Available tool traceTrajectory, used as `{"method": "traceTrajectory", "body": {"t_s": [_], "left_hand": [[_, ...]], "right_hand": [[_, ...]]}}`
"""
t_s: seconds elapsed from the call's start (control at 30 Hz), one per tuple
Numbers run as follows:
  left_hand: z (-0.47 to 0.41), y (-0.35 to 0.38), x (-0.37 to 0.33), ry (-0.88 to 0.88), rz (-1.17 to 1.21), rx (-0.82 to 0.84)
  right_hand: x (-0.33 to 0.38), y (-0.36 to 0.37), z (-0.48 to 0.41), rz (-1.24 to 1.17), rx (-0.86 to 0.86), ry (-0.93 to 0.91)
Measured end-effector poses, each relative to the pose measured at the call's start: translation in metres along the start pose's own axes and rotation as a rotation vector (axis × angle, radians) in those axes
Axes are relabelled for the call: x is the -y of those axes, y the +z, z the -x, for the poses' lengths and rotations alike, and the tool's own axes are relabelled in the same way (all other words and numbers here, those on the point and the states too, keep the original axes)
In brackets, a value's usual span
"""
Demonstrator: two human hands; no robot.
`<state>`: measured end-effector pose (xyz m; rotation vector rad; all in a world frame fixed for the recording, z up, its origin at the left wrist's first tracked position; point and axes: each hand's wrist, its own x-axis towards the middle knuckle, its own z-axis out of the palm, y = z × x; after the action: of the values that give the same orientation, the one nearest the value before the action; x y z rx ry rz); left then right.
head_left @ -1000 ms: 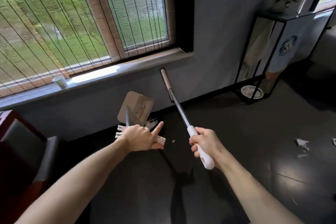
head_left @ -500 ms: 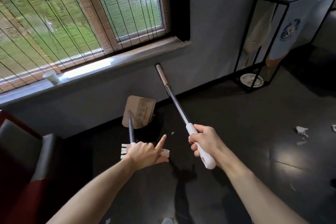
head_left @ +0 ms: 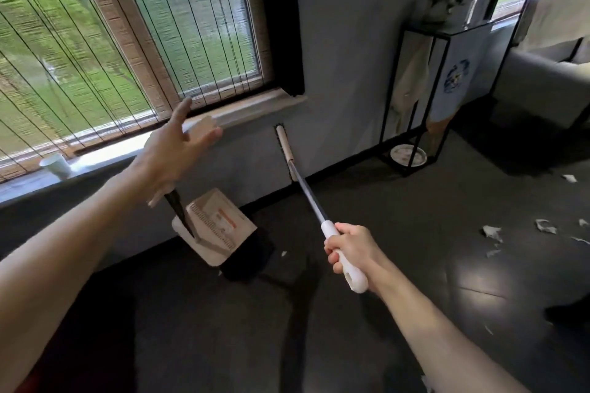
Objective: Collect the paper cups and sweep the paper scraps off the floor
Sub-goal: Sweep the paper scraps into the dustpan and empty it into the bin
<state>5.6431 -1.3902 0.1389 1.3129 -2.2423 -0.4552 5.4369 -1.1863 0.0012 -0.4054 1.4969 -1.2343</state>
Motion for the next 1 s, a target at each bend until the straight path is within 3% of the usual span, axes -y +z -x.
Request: {"method": "traceTrajectory", "body": {"t_s": [0.23,0.47,0.63,0.87,1.0], "left_hand": [[0.018,0.07,-0.002,0.0,0.122,0.176],[0.068,0.159,-0.015,0.083,0.308,0.489],[0.104,0.193,-0.061,0.309,0.361,0.689],[0.206,0.232,-0.157,0.755,0.437,0.923],[0.263,0.252,-0.212,0.86,0.424,1.035]], "right_hand": [[-0.024,-0.016,0.027,-0.141,-0.153,-0.019],[-0.075,-0.011,0.073,-0.332,-0.429,0.014],[-0.12,-0.008,0.126,-0.438,-0.663,0.029],[-0.195,-0.032,0.22,-0.647,-0.967,0.067],[-0.236,-0.047,0.279,-0.775,-1.131,0.071]]}}
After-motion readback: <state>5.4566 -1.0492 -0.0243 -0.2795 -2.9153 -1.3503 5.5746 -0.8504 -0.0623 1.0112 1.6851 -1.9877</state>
